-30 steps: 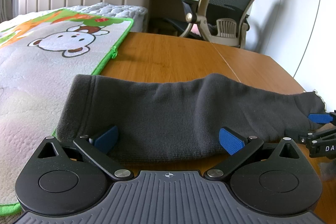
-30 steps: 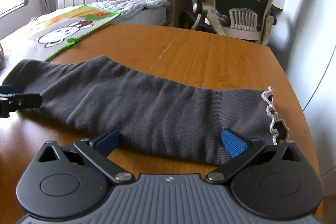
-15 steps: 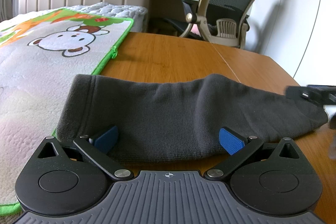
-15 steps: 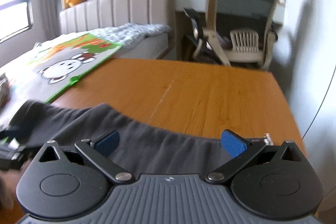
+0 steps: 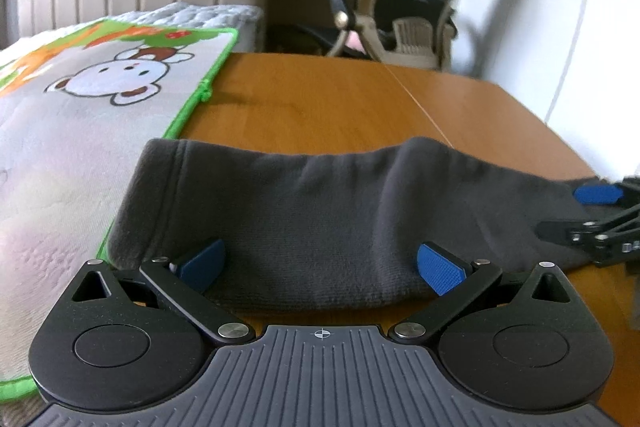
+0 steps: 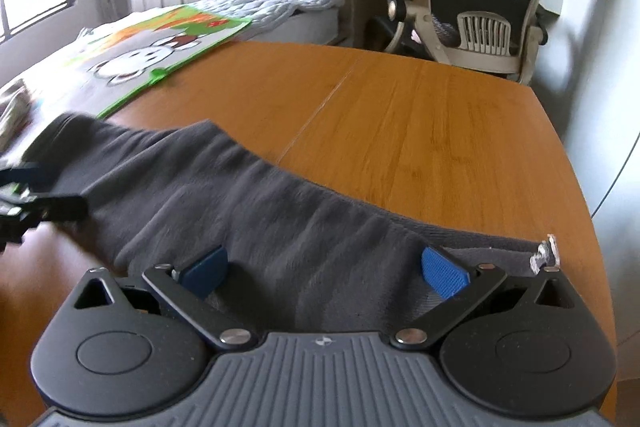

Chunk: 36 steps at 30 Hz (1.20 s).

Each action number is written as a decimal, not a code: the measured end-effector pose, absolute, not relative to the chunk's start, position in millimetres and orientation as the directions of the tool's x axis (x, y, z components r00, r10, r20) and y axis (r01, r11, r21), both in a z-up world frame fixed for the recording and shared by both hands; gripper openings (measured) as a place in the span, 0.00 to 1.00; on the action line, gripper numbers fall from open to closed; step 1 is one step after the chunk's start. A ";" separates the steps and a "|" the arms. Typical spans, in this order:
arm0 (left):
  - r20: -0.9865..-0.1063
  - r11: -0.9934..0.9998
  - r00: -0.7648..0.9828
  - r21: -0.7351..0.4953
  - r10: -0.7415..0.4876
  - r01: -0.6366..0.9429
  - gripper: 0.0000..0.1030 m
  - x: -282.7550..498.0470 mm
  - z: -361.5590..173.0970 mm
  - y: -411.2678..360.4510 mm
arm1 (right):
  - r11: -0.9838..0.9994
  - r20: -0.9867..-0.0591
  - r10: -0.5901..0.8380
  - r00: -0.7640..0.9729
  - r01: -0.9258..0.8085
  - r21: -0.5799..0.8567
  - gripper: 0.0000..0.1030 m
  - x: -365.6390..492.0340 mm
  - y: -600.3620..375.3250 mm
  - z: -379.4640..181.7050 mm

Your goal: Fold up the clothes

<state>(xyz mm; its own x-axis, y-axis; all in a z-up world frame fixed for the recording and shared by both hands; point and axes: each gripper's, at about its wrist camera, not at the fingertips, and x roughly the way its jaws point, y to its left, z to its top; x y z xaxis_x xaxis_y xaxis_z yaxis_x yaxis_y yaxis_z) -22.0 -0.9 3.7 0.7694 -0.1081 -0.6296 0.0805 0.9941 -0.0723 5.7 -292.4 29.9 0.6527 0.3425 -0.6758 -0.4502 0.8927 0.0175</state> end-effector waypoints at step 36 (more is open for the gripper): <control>-0.241 0.876 0.967 0.481 0.082 0.046 1.00 -96.0 69.0 28.4 | 0.497 -0.505 0.714 0.485 -0.859 -0.124 0.05 -43.9 -131.8 62.4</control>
<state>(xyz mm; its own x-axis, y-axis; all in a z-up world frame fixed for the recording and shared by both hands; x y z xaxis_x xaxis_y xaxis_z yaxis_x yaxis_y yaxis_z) -96.0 28.4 69.0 0.9671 0.0817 -0.2409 0.0457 0.8758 0.4805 -43.9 -131.8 62.4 0.4854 0.7138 -0.5049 -0.8591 0.4966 -0.1239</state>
